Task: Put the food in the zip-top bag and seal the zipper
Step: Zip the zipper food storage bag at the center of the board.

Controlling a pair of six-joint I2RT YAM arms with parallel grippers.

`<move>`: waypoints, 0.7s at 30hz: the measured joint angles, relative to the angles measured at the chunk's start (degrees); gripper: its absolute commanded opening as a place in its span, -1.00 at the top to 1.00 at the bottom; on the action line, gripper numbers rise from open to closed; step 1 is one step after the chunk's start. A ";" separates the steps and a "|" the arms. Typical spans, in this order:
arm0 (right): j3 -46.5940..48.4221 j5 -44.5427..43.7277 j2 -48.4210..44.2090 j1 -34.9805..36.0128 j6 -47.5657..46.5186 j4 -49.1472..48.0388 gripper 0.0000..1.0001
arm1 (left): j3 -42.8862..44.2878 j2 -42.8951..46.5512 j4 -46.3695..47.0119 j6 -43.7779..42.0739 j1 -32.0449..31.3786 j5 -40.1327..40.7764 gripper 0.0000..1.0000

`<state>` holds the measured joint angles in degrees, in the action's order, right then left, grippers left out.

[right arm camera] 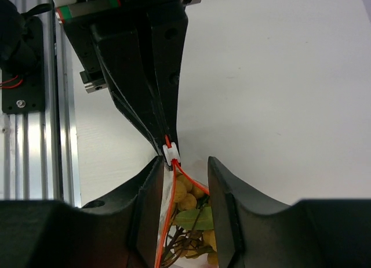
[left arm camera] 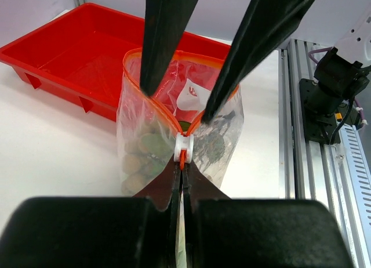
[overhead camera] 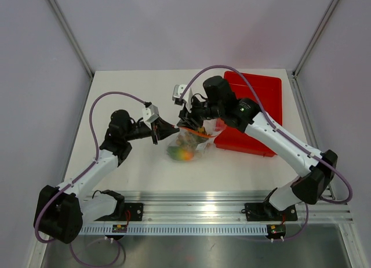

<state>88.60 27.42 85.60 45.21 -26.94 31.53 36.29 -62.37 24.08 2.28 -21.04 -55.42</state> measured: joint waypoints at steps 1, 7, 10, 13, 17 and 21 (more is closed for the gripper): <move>0.44 0.59 0.76 0.00 -0.39 0.94 0.12 | 0.00 0.00 0.00 0.00 0.00 -0.15 1.00; 0.85 3.32 4.00 0.00 -2.08 5.22 0.07 | 0.39 -0.07 -0.24 -0.07 0.11 -0.90 1.00; 0.85 4.33 4.13 0.00 -2.78 5.73 0.14 | 0.66 -0.31 -0.48 -0.09 0.24 -1.53 1.00; 0.87 5.27 4.20 0.00 -3.39 5.86 0.27 | 1.03 -0.74 -0.48 -0.17 0.31 -1.97 1.00; 1.25 6.32 4.50 0.00 -3.74 6.01 0.29 | 1.22 -0.90 -0.79 -0.42 0.37 -2.51 1.00; 2.01 7.28 4.81 0.00 -4.11 6.40 0.30 | 1.53 -1.14 -1.29 -0.74 0.44 -3.15 1.00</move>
<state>90.61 34.70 90.41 45.21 -31.05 37.93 37.82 -63.51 22.79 1.54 -20.60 -58.57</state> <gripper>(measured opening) 0.356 0.004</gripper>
